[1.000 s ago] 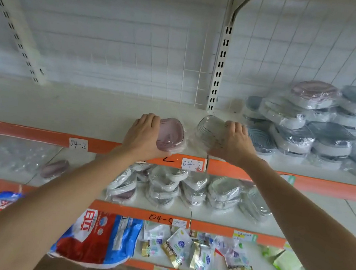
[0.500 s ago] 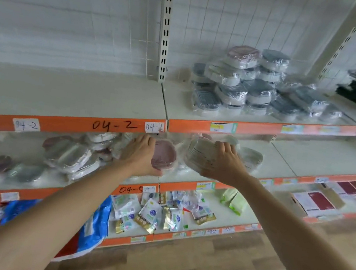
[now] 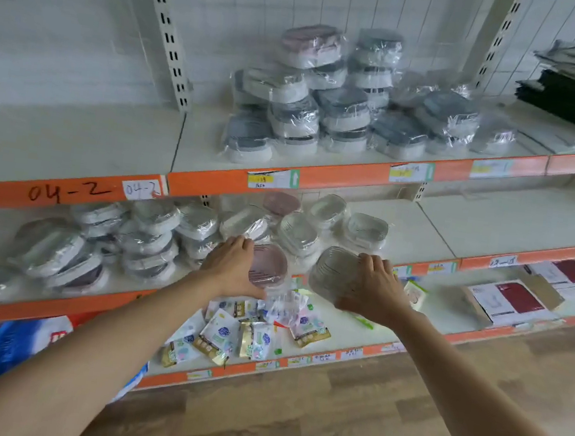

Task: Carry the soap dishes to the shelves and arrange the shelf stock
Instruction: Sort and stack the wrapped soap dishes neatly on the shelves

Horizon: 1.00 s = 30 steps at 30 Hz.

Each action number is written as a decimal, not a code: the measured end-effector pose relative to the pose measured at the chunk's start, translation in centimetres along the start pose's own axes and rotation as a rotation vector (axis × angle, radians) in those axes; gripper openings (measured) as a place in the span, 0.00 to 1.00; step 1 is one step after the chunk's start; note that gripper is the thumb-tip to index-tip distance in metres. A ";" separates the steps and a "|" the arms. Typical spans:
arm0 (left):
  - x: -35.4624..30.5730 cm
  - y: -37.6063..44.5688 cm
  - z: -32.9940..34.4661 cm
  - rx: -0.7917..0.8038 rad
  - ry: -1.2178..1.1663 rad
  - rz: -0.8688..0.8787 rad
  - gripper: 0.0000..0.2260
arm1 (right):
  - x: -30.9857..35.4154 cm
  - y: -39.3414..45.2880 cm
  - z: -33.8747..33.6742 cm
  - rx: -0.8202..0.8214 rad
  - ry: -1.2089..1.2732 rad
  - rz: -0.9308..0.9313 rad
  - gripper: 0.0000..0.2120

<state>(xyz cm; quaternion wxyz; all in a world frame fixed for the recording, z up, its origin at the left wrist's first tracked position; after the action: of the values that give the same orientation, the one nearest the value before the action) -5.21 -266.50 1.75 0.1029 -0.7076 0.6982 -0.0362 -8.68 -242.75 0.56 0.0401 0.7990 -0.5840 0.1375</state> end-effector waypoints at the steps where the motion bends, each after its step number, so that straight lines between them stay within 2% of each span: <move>1: -1.8 0.9 0.4 0.012 -0.010 -0.019 0.42 | -2.3 0.2 0.0 0.010 0.020 0.010 0.42; 7: -14.2 6.9 2.7 0.037 -0.059 -0.050 0.44 | -15.3 2.7 -0.9 0.029 0.053 0.069 0.43; 10: -18.5 9.5 3.7 0.067 -0.036 -0.037 0.40 | -20.0 4.4 -0.6 0.062 0.056 0.101 0.43; 13: -20.8 12.7 4.2 0.061 -0.014 -0.028 0.38 | -23.2 6.6 0.4 0.083 0.055 0.135 0.43; 20: -24.5 22.1 6.2 0.081 -0.011 -0.022 0.42 | -29.3 13.0 1.9 0.121 0.042 0.196 0.42; 26: -28.5 30.0 9.2 0.026 -0.025 0.007 0.42 | -35.6 18.5 3.2 0.055 0.070 0.256 0.42; 30: -31.0 34.9 11.1 -0.076 -0.024 0.039 0.41 | -39.2 21.5 4.3 -0.046 0.064 0.265 0.42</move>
<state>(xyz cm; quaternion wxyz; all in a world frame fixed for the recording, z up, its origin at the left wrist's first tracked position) -37.97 -234.75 -13.02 0.0850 -0.6975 0.7115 0.0009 -39.25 -214.34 -16.12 0.0586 0.7090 -0.6858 0.1536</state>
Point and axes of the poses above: each hand's wrist, its own y-axis towards the middle knuckle, its own z-axis out of the palm, x = y × z, the point moved 6 cm from there along y, towards the middle knuckle, and after that the axes turned 1 degree about z, right-handed, at the moved point
